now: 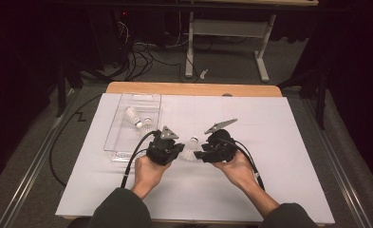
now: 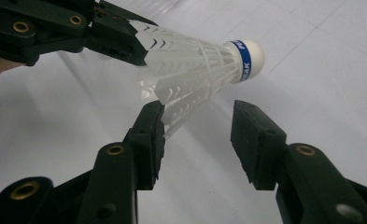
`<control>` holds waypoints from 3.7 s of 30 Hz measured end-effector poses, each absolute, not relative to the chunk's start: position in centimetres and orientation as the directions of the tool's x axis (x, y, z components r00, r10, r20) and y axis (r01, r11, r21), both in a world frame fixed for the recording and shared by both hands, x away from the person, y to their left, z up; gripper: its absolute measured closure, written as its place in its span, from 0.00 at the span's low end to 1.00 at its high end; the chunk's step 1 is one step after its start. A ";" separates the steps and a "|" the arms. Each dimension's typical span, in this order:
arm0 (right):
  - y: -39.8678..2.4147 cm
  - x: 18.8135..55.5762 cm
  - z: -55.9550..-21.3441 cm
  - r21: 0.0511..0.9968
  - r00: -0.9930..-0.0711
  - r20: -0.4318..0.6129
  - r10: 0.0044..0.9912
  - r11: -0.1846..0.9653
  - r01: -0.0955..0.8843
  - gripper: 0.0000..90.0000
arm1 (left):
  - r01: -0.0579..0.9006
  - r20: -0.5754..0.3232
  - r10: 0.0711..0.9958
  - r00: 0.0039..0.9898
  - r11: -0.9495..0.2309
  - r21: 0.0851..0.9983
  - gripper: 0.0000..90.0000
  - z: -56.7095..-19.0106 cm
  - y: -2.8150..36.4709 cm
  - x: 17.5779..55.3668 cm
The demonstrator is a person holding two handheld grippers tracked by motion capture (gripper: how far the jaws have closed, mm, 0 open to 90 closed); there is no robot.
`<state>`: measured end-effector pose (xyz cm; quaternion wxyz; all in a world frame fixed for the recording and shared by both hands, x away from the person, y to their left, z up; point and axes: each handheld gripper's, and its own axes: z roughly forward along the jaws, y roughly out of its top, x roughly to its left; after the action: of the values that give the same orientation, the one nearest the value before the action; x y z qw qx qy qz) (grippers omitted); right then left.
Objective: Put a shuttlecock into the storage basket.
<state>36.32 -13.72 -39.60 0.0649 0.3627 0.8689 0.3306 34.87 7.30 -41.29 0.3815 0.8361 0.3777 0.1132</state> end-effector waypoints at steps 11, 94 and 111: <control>-14.6 36.0 -39.4 0.649 -0.736 0.124 0.666 0.506 0.568 0.56 | 0.557 -0.124 0.714 0.689 -0.412 0.721 1.00 -41.0 8.0 35.0; -26.1 30.1 -41.7 0.818 -0.617 0.040 0.786 0.328 0.472 0.34 | 0.560 -0.189 0.688 0.701 -0.366 0.743 1.00 -38.7 11.6 33.9; -27.4 29.0 -42.6 0.855 -0.607 0.051 0.793 0.279 0.437 0.32 | 0.558 -0.196 0.692 0.695 -0.347 0.754 1.00 -37.8 12.8 33.8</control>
<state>28.96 -27.37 -42.56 0.1979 0.3970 0.7747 0.4506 33.78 12.80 -37.79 0.4247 0.8168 0.3824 0.0790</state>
